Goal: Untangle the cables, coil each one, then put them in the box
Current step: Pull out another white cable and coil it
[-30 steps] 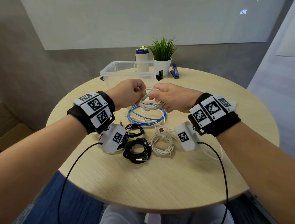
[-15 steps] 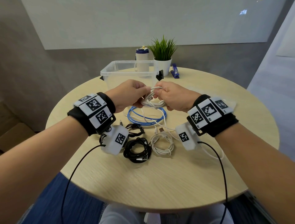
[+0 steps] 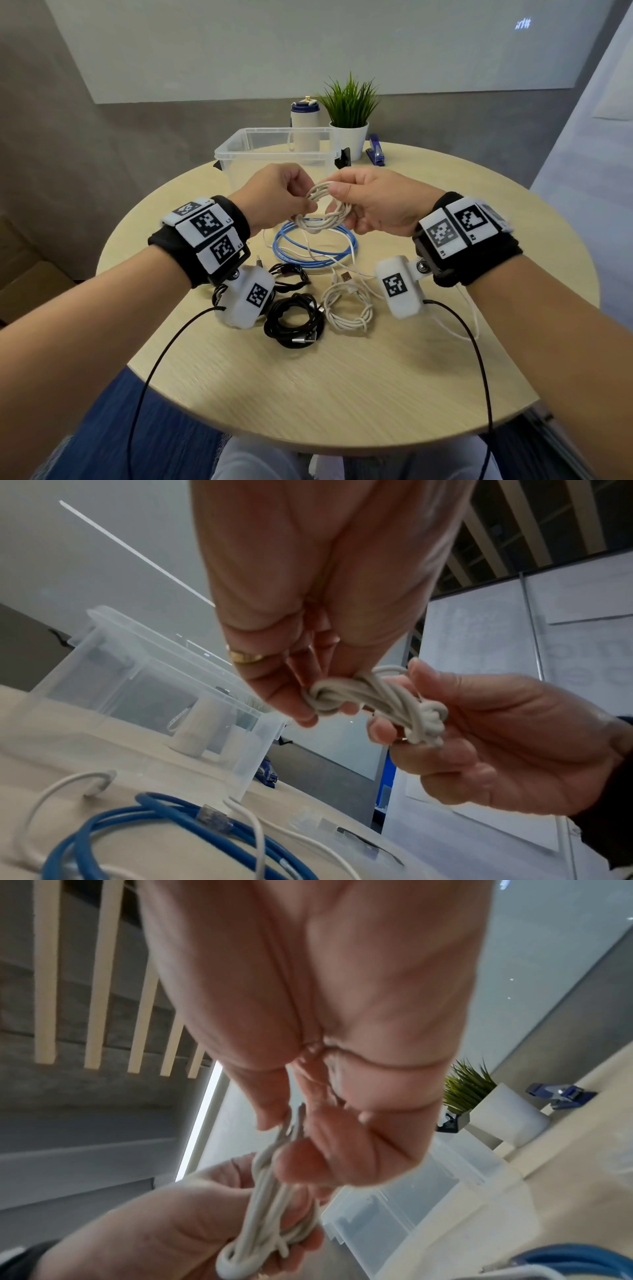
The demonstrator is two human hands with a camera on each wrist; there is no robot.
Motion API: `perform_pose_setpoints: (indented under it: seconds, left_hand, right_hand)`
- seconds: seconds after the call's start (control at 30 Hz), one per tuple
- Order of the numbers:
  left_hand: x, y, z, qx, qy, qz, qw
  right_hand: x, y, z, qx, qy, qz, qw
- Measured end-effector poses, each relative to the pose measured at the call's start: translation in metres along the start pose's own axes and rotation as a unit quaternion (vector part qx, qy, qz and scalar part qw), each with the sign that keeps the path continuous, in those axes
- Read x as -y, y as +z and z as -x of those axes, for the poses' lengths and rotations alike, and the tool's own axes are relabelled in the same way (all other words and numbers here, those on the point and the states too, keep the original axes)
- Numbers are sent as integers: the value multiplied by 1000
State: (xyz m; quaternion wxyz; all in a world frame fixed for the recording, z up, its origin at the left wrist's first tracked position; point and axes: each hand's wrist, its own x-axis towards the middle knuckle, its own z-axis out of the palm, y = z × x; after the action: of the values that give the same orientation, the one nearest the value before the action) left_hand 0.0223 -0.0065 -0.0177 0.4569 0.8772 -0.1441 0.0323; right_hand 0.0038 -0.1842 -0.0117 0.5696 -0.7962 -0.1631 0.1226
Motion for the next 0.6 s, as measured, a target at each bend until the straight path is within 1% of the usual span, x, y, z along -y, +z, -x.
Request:
perform_pose_setpoints:
  seconds: [0.1, 0.2, 0.23, 0.33, 0.4, 0.43, 0.5, 0.57, 0.6]
  left_hand:
    - [-1, -1, 0, -22, -30, 83, 996]
    - [-4, -4, 4, 7, -100, 142, 985]
    - [-5, -5, 5, 18, -111, 163, 980]
    - [-4, -12, 7, 20, -113, 212, 970]
    - [1, -17, 8, 11, -115, 211, 971]
    - [4, -20, 9, 5, -120, 203, 972]
    - [12, -28, 11, -5, -134, 187, 973]
    - [21, -35, 13, -17, -145, 173, 974]
    - [26, -39, 14, -24, -150, 163, 975]
  right_hand:
    - [1, -2, -1, -16, -8, -15, 1000]
    - [0, -4, -2, -45, -2, -44, 998]
    - [1, -4, -3, -53, 3, -47, 997]
    - [-1, -1, -5, -72, 20, -71, 995]
    - [-2, 4, -7, -65, 28, -77, 995]
    - [-3, 6, -8, -57, 32, -65, 996]
    - [-4, 12, -13, -40, 37, -8, 999]
    - [-5, 18, -19, -28, 36, 90, 995]
    - [-5, 21, -22, -25, 35, 148, 988]
